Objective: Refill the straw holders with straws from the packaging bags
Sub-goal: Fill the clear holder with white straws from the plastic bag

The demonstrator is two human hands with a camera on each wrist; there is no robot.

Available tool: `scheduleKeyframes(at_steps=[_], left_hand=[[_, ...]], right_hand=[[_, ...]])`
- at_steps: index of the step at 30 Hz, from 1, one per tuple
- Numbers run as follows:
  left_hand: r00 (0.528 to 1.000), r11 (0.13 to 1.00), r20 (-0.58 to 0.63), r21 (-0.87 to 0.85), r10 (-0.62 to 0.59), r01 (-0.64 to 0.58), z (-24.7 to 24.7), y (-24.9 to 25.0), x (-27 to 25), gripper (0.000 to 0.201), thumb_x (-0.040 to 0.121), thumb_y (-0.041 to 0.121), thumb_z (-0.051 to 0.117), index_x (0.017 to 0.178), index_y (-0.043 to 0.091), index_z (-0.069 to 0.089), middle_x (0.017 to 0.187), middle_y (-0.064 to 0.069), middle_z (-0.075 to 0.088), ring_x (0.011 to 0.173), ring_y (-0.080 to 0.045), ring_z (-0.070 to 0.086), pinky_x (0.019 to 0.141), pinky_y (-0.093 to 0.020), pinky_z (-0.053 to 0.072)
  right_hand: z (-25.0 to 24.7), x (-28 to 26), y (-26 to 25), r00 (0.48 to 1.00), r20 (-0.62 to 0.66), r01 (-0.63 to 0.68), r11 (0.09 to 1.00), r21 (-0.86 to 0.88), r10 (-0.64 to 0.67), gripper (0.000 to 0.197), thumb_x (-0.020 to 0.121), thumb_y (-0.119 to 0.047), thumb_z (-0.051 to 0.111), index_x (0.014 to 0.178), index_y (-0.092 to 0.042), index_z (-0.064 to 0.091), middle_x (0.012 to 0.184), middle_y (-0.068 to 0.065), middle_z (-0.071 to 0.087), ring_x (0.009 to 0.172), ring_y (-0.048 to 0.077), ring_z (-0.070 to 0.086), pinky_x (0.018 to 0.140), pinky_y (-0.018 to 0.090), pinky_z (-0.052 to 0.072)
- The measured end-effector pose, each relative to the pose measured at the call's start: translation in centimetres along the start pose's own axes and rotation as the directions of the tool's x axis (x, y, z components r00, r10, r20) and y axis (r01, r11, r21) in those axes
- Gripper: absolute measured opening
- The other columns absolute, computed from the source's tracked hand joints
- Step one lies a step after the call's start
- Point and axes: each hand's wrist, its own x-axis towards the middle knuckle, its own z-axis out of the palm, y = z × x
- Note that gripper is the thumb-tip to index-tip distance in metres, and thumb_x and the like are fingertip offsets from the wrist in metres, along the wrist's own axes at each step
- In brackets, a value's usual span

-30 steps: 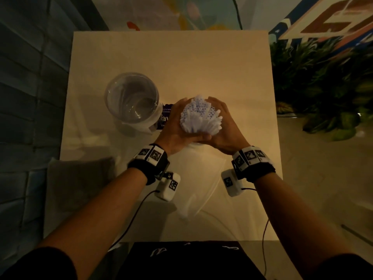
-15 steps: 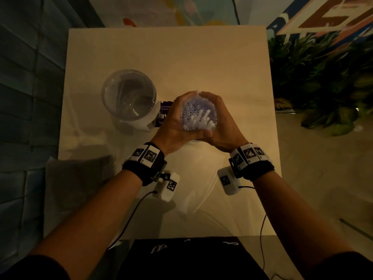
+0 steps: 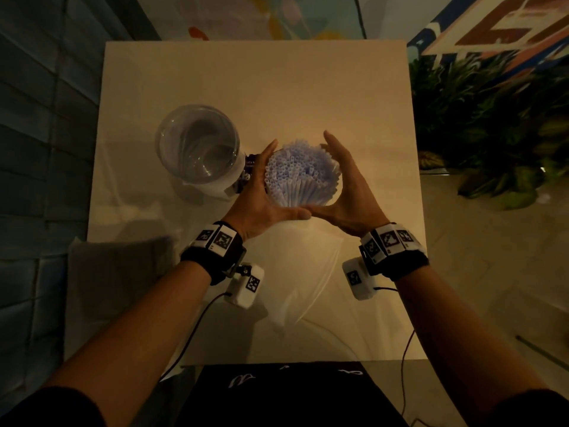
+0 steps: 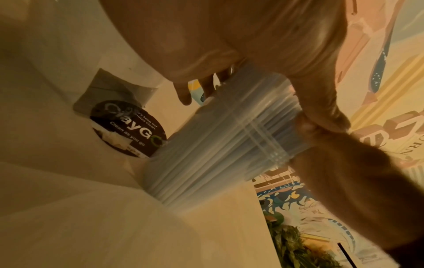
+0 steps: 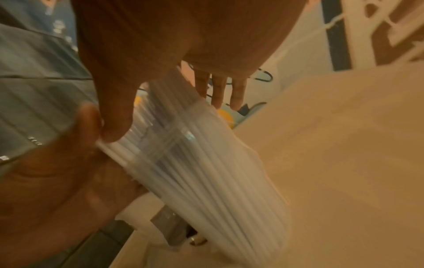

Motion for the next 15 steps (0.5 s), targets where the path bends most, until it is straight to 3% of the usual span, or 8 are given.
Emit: scheduleKeyframes(at_steps=[2, 4, 5, 7, 9, 11, 13, 15], left_hand=[[0.999, 0.999, -0.014, 0.011, -0.036, 0.036, 0.1, -0.1, -0.5, 0.13, 0.058, 0.023, 0.091, 0.155, 0.026, 0.005, 0.156, 0.004, 0.027, 0.131, 0.005, 0.035, 0.107, -0.019, 0.038], [0.996, 0.997, -0.067, 0.046, -0.064, 0.067, 0.2, -0.3, -0.6, 0.126, 0.06, 0.025, 0.092, 0.154, 0.028, 0.01, 0.154, 0.002, 0.031, 0.124, 0.003, 0.039, 0.1, -0.008, 0.034], [0.997, 0.998, -0.034, -0.004, -0.064, 0.063, 0.2, -0.3, -0.5, 0.123, 0.062, 0.026, 0.092, 0.154, 0.027, 0.011, 0.153, 0.001, 0.031, 0.121, 0.003, 0.042, 0.097, -0.006, 0.034], [0.997, 0.995, 0.052, -0.085, -0.055, 0.06, 0.3, -0.1, -0.3, 0.123, 0.063, 0.035, 0.091, 0.155, 0.021, 0.01, 0.157, -0.002, 0.026, 0.131, -0.006, 0.043, 0.105, -0.022, 0.04], [0.995, 0.996, 0.046, -0.011, -0.086, 0.087, 0.3, 0.4, -0.1, 0.119, 0.065, 0.034, 0.089, 0.153, 0.012, 0.013, 0.158, -0.006, 0.026, 0.141, -0.014, 0.035, 0.11, -0.032, 0.041], [0.997, 0.993, -0.024, 0.085, -0.077, 0.078, 0.3, 0.3, 0.2, 0.099, 0.074, 0.013, 0.082, 0.151, 0.009, 0.02, 0.15, 0.002, 0.033, 0.133, -0.008, 0.037, 0.107, -0.014, 0.037], [0.997, 0.987, -0.079, 0.155, -0.023, 0.035, 0.5, 0.5, 0.5, 0.091, 0.078, 0.006, 0.078, 0.15, 0.009, 0.023, 0.142, 0.008, 0.034, 0.127, -0.002, 0.037, 0.092, 0.003, 0.032], [0.998, 0.992, -0.033, 0.118, 0.05, -0.046, 0.6, 0.7, 1.1, 0.09, 0.072, 0.009, 0.083, 0.145, 0.014, 0.031, 0.138, 0.011, 0.042, 0.125, 0.011, 0.042, 0.092, 0.001, 0.036]], right_hand=[[-0.4, -0.1, -1.1, 0.992, -0.047, 0.111, 0.983, -0.145, -0.119, 0.102, 0.079, -0.045, 0.08, 0.155, -0.01, 0.021, 0.159, 0.004, 0.027, 0.147, 0.017, 0.028, 0.118, 0.043, 0.032], [-0.2, -0.1, -2.2, 0.975, -0.024, 0.201, 0.927, -0.318, -0.22, 0.084, 0.091, -0.043, 0.066, 0.154, -0.007, 0.023, 0.162, 0.008, 0.022, 0.151, 0.023, 0.019, 0.12, 0.047, 0.024], [0.1, 0.0, -2.5, 0.972, 0.035, 0.224, 0.881, -0.416, -0.231, 0.077, 0.096, -0.044, 0.057, 0.155, -0.01, 0.022, 0.163, 0.008, 0.018, 0.152, 0.024, 0.013, 0.121, 0.05, 0.02], [0.8, -0.2, -2.5, 0.965, 0.172, 0.26, 0.785, -0.562, -0.197, 0.067, 0.102, -0.049, 0.04, 0.157, -0.017, 0.019, 0.165, 0.005, 0.01, 0.153, 0.025, 0.003, 0.122, 0.053, 0.012], [1.2, -0.4, -2.2, 0.957, 0.23, 0.283, 0.751, -0.596, -0.178, 0.066, 0.102, -0.052, 0.033, 0.157, -0.019, 0.018, 0.166, 0.004, 0.008, 0.153, 0.025, 0.0, 0.123, 0.053, 0.009], [1.6, -0.6, -2.3, 0.946, 0.257, 0.316, 0.742, -0.591, -0.198, 0.068, 0.101, -0.053, 0.036, 0.157, -0.018, 0.019, 0.165, 0.006, 0.011, 0.153, 0.027, 0.001, 0.122, 0.054, 0.01], [1.7, -0.8, -2.4, 0.938, 0.249, 0.341, 0.76, -0.553, -0.239, 0.07, 0.1, -0.053, 0.042, 0.156, -0.016, 0.022, 0.164, 0.008, 0.014, 0.153, 0.028, 0.004, 0.121, 0.055, 0.013], [1.1, -1.2, -2.3, 0.955, 0.155, 0.295, 0.839, -0.458, -0.251, 0.081, 0.094, -0.054, 0.055, 0.155, -0.012, 0.024, 0.164, 0.009, 0.015, 0.153, 0.027, 0.008, 0.121, 0.054, 0.016]])
